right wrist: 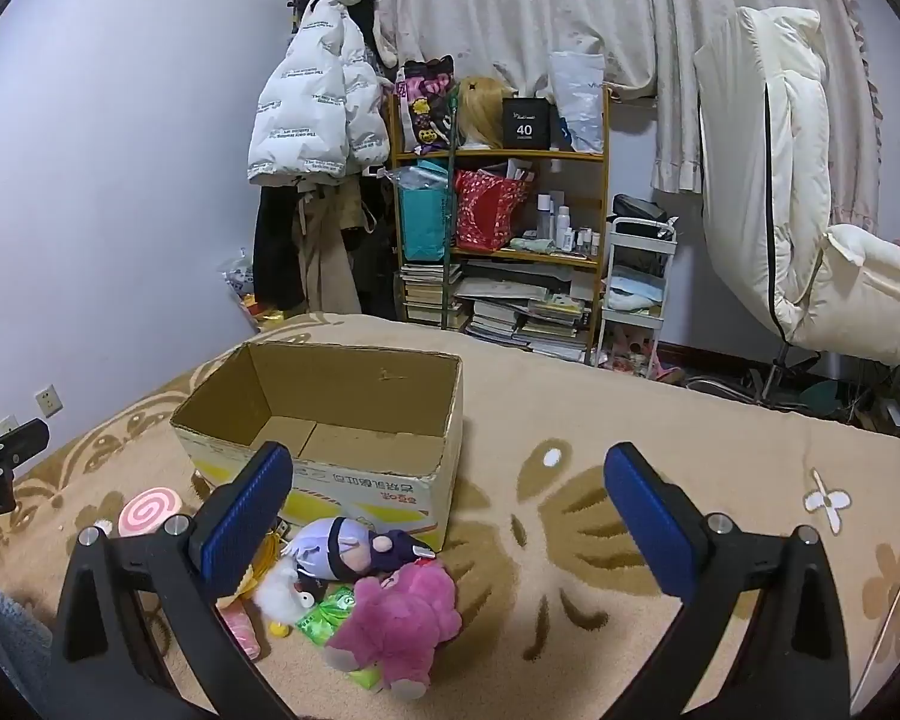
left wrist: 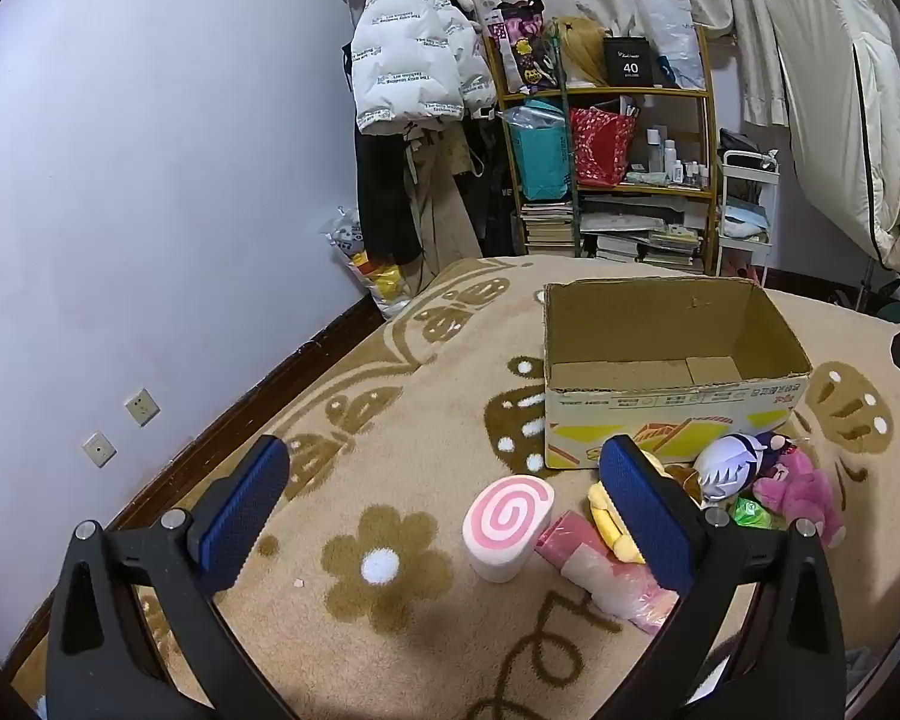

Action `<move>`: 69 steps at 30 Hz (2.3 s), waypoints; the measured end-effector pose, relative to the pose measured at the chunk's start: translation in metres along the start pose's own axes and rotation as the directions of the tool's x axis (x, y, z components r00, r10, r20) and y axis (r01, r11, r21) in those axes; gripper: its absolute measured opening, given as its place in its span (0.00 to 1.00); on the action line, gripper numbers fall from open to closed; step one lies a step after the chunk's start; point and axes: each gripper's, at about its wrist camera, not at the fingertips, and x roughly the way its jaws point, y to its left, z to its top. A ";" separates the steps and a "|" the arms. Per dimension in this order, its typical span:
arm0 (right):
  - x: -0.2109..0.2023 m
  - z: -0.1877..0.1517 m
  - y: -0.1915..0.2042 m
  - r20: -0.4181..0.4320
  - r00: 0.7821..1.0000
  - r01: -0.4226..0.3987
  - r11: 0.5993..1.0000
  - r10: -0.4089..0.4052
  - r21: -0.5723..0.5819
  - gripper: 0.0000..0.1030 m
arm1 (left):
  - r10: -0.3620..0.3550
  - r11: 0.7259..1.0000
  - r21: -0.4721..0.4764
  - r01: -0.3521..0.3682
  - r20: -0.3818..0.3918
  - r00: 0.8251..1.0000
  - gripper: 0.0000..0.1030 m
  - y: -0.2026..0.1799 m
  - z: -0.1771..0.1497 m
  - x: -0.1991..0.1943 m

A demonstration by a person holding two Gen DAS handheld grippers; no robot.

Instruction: Organize soft objects

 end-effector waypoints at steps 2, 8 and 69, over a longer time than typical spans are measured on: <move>0.000 0.000 0.000 0.000 1.000 0.000 1.000 0.000 0.000 1.00 | 0.001 1.000 0.000 -0.001 0.000 1.000 0.99 0.000 0.000 0.000; 0.000 -0.001 0.000 0.000 1.000 -0.002 1.000 0.002 0.000 1.00 | 0.001 1.000 -0.001 -0.001 0.002 1.000 0.99 0.001 0.000 0.000; -0.001 0.001 0.003 0.010 1.000 0.003 1.000 -0.003 -0.003 1.00 | 0.011 1.000 0.009 -0.011 -0.003 1.000 0.99 0.001 -0.003 0.000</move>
